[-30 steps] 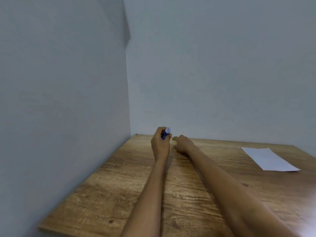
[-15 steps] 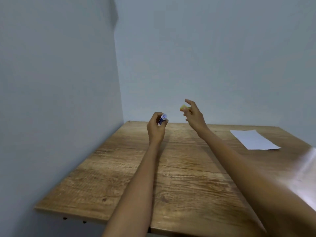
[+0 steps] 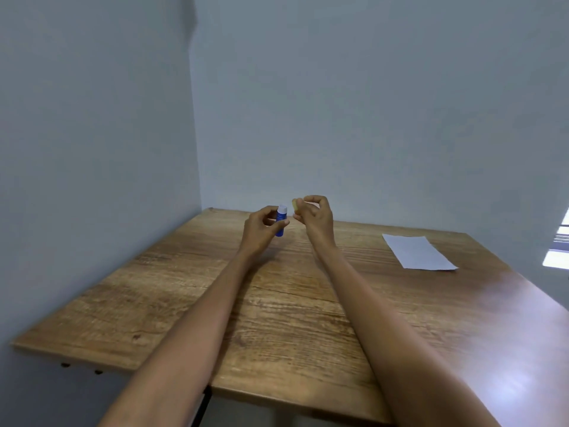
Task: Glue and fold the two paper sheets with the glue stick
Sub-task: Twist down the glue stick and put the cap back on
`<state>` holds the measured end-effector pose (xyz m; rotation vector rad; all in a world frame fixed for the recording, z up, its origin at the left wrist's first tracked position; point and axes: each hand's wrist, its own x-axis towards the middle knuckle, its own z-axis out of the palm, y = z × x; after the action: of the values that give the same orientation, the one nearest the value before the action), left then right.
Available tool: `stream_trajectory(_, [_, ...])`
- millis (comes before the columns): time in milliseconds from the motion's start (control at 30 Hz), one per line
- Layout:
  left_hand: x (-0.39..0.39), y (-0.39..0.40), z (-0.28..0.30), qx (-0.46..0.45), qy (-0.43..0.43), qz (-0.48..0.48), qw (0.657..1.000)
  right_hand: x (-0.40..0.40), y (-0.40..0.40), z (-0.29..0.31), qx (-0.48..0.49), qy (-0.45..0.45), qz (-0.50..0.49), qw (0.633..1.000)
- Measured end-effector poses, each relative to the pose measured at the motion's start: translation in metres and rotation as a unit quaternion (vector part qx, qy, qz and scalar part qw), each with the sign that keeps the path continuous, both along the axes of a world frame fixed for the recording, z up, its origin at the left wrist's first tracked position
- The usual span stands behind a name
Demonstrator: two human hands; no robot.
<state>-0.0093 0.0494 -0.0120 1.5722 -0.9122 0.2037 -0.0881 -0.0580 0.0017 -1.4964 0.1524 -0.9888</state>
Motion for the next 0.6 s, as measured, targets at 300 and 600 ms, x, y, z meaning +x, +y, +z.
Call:
stream_trajectory(300, [-0.0023,-0.0016,0.0000,0.014,-0.031,-0.014,0.999,-0.0045,0.0079,0.0001,-0.071,-0.021,-0.040,0.996])
stream_trajectory(600, [-0.0078,-0.0069,-0.0005,0.033,-0.032,-0.032,0.998,-0.0065,0.0090,-0.0046,-0.172,-0.004,-0.095,0.981])
